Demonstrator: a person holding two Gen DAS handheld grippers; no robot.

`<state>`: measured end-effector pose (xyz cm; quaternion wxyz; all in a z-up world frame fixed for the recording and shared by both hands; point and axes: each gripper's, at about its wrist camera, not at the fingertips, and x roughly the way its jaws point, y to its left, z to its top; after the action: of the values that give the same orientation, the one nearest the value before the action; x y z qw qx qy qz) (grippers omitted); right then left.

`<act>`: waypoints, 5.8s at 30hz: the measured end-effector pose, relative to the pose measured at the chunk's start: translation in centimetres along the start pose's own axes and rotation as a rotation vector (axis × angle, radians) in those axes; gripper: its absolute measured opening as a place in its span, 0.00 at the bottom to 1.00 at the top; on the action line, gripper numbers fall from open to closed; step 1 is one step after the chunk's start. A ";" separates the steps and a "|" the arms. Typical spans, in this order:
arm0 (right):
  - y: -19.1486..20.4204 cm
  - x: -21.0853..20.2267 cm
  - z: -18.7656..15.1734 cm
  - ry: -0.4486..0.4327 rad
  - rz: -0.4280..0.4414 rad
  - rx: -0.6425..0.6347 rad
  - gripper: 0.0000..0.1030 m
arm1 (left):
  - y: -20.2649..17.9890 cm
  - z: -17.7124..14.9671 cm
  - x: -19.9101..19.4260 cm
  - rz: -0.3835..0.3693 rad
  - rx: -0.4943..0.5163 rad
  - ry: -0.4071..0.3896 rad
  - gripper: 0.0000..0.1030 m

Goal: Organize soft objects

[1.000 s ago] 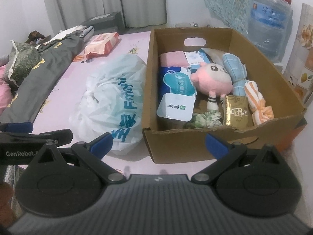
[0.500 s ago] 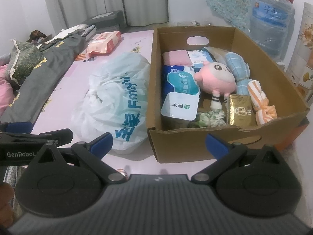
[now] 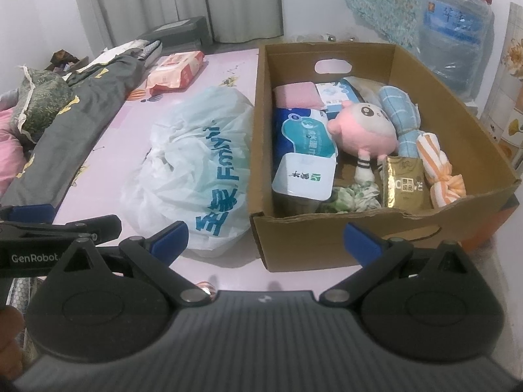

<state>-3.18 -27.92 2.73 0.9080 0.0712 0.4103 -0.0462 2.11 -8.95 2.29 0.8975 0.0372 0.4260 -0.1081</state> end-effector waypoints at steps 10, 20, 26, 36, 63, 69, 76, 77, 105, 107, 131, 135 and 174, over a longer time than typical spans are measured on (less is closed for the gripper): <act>0.1 0.0 0.0 0.001 -0.002 -0.004 0.99 | 0.0 0.0 0.1 0.002 0.000 0.003 0.99; 0.0 0.1 -0.1 0.003 -0.001 -0.005 0.99 | -0.1 0.0 0.1 0.002 0.001 0.003 0.99; -0.1 0.0 -0.2 0.005 -0.001 -0.002 0.99 | -0.2 -0.1 0.1 0.000 0.001 0.004 0.99; -0.3 0.0 -0.3 0.014 -0.006 0.002 0.99 | -0.4 -0.2 0.4 -0.009 0.005 0.016 0.99; -2.1 -0.6 -0.9 0.042 -0.057 0.027 0.99 | -2.2 -0.3 1.2 -0.075 0.032 0.058 0.99; -2.3 -0.5 -1.0 0.049 -0.058 0.033 0.99 | -2.3 -0.4 1.4 -0.075 0.034 0.065 0.99; -2.2 -0.4 -1.0 0.054 -0.056 0.033 0.99 | -2.2 -0.4 1.6 -0.078 0.028 0.076 0.99; -2.2 -0.3 -1.0 0.056 -0.056 0.033 0.99 | -2.2 -0.3 1.7 -0.078 0.028 0.077 0.99; -2.3 -0.2 -1.1 0.062 -0.058 0.033 0.99 | -2.3 -0.4 1.8 -0.085 0.027 0.084 0.99; -2.3 -0.1 -1.1 0.062 -0.058 0.033 0.99 | -2.2 -0.4 1.8 -0.083 0.025 0.083 0.99; -2.2 -0.2 -1.1 0.060 -0.058 0.032 0.99 | -2.1 -0.4 1.7 -0.078 0.022 0.081 0.99; -1.8 -0.1 -0.9 0.059 -0.057 0.027 0.99 | -2.1 -0.1 1.5 -0.076 0.019 0.079 0.99; -1.7 -0.2 -0.8 0.056 -0.053 0.026 0.99 | -1.9 -0.1 1.2 -0.070 0.017 0.071 0.99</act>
<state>-4.19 -29.47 2.21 0.8936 0.0736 0.4367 -0.0736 2.36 -11.03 1.31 0.8772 0.0336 0.4576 -0.1418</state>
